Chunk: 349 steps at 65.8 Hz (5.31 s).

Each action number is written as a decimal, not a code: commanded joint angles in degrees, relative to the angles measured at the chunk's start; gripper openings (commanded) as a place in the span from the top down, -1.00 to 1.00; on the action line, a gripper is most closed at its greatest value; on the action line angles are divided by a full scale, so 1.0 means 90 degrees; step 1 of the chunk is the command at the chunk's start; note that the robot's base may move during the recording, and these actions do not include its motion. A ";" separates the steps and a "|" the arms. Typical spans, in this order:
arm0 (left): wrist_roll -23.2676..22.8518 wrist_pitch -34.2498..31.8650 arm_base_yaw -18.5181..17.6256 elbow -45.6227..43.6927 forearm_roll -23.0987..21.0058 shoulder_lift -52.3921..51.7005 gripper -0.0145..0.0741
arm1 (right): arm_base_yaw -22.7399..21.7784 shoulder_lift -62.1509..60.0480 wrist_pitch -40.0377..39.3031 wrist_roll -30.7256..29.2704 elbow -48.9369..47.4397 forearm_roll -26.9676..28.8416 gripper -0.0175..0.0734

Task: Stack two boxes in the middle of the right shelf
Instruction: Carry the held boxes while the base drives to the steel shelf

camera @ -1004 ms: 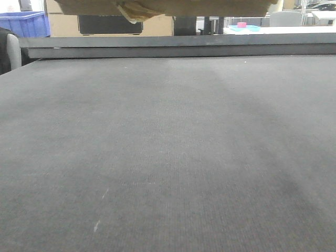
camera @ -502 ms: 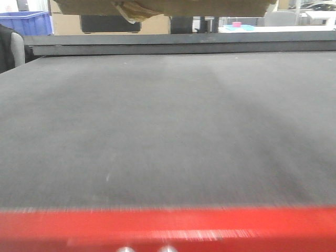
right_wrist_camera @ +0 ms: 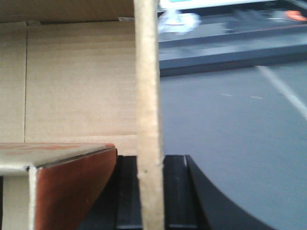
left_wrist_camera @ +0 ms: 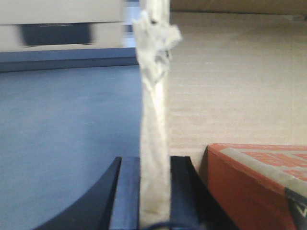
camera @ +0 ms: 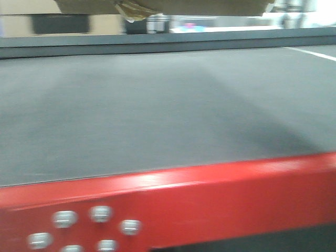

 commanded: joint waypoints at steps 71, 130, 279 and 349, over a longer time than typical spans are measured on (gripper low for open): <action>-0.0033 -0.0027 0.0082 -0.0081 0.0433 -0.0075 0.92 | -0.0059 -0.0099 -0.0114 -0.0002 -0.0085 -0.0361 0.97; -0.0033 -0.0027 0.0082 -0.0081 0.0433 -0.0075 0.92 | -0.0059 -0.0099 -0.0114 -0.0002 -0.0085 -0.0361 0.97; -0.0033 -0.0038 0.0082 -0.0081 0.0434 -0.0075 0.92 | -0.0059 -0.0099 -0.0348 -0.0002 -0.0085 -0.0361 0.97; -0.0033 -0.0038 0.0082 -0.0081 0.0434 -0.0075 0.92 | -0.0059 -0.0099 -0.0348 -0.0002 -0.0085 -0.0361 0.97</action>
